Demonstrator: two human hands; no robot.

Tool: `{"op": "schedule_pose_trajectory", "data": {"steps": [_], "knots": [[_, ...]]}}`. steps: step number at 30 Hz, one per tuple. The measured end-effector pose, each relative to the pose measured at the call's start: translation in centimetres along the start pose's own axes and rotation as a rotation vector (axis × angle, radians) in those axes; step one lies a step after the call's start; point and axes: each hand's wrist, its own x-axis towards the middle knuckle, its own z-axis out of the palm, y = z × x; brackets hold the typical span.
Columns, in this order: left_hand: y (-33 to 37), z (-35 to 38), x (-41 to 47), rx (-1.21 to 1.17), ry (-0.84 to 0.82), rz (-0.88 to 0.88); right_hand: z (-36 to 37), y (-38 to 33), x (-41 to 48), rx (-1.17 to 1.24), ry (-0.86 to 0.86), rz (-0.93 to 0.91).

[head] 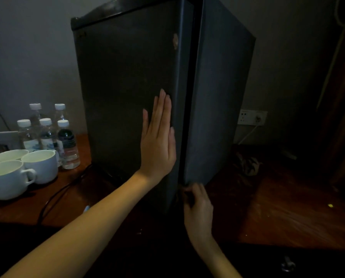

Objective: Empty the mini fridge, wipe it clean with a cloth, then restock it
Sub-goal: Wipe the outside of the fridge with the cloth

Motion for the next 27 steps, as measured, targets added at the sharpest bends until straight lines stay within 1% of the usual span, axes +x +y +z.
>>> {"op": "schedule_pose_trajectory", "data": {"steps": [3, 5, 7, 12, 18, 21, 25, 27], "knots": [[0.0, 0.1, -0.1, 0.0, 0.006, 0.009, 0.6, 0.8, -1.6, -0.066, -0.081, 0.088], [-0.1, 0.1, -0.1, 0.004, 0.011, 0.018, 0.8, 0.8, -1.6, -0.059, -0.074, 0.1], [-0.1, 0.0, 0.0, -0.008, 0.008, 0.016, 1.1, 0.7, -1.3, -0.01, -0.032, 0.066], [-0.3, 0.1, -0.1, -0.021, 0.001, 0.012, 0.0, -0.8, 1.9, 0.131, 0.102, -0.104], [-0.4, 0.1, -0.1, -0.033, -0.007, 0.019, -3.6, -7.6, 10.5, 0.216, 0.258, -0.226], [-0.3, 0.0, -0.1, -0.025, -0.01, 0.021, -5.6, -11.5, 15.9, 0.261, 0.378, -0.284], [-0.2, -0.1, -0.1, -0.01, -0.018, 0.013, -7.3, -15.8, 22.4, 0.31, 0.558, -0.432], [-0.2, -0.1, -0.1, -0.001, -0.025, 0.012, -8.3, -17.7, 24.6, 0.343, 0.637, -0.442]]}}
